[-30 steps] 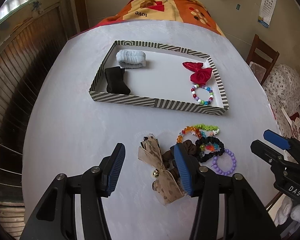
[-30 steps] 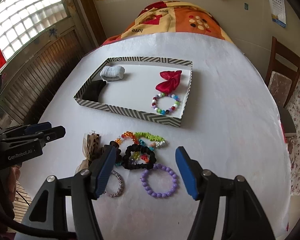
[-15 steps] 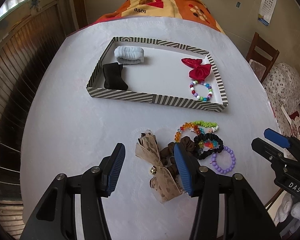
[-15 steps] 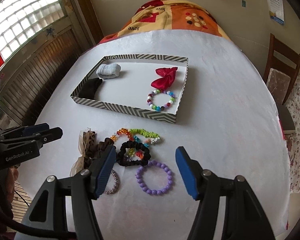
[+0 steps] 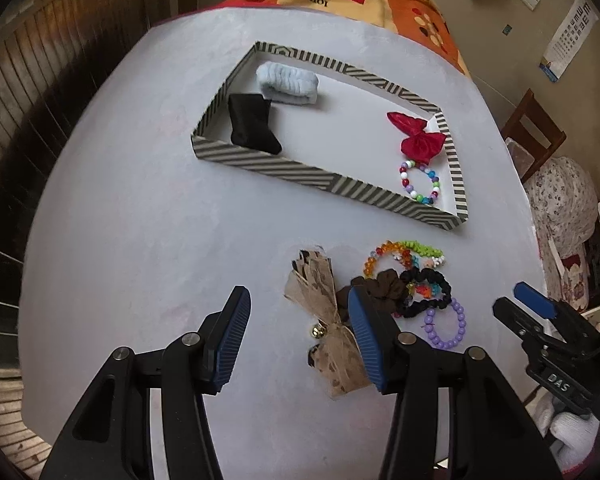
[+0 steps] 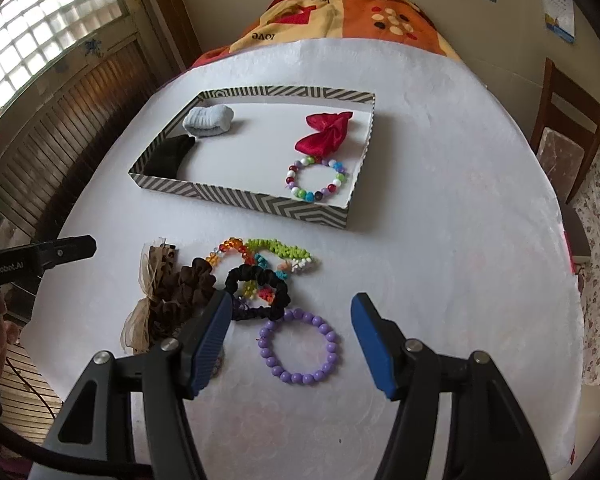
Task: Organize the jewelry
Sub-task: 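Move both tools back over the remaining accessories, then grasp the tan lace bow with left tool while right tool grasps the black scrunchie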
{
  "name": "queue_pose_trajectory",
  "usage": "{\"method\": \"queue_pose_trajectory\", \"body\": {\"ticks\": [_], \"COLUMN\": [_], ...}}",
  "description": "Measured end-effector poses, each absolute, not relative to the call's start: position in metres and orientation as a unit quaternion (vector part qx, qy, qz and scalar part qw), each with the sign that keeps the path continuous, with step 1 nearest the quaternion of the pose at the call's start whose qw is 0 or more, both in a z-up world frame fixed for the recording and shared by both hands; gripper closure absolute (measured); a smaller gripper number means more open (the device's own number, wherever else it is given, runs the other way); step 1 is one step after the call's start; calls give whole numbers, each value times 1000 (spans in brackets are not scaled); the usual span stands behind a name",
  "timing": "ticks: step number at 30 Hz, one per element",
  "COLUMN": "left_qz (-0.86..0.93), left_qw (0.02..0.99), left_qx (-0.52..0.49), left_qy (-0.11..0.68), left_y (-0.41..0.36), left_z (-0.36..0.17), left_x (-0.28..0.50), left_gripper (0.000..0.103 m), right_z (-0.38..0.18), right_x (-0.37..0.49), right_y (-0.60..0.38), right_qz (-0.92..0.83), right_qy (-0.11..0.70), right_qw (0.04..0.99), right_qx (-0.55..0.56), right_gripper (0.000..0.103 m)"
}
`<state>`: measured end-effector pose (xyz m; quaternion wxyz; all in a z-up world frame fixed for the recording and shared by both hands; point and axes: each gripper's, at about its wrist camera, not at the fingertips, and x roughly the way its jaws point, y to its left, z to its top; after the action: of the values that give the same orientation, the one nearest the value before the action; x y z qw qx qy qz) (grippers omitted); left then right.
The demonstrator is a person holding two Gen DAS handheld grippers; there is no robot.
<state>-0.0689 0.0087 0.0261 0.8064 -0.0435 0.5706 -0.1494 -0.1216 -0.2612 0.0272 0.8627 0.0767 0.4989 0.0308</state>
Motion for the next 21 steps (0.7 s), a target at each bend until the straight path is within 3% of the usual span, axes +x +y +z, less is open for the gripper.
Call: {"method": "queue_pose_trajectory", "body": {"ticks": [10, 15, 21], "left_qz": [-181, -175, -170], "left_qw": [767, 753, 749], "left_qx": [-70, -62, -61], "left_qy": [612, 631, 637], "left_y": [-5, -12, -18], "left_z": [-2, -23, -35], "left_x": [-71, -71, -65], "left_gripper": [61, 61, 61], "right_z": [5, -10, -27], "right_x": [-112, -102, -89], "right_y": [-255, -247, -246], "right_qz": [68, 77, 91], "right_qy": [505, 511, 525], "right_qw": [858, 855, 846], "right_qx": [68, 35, 24], "right_gripper": [39, 57, 64]}}
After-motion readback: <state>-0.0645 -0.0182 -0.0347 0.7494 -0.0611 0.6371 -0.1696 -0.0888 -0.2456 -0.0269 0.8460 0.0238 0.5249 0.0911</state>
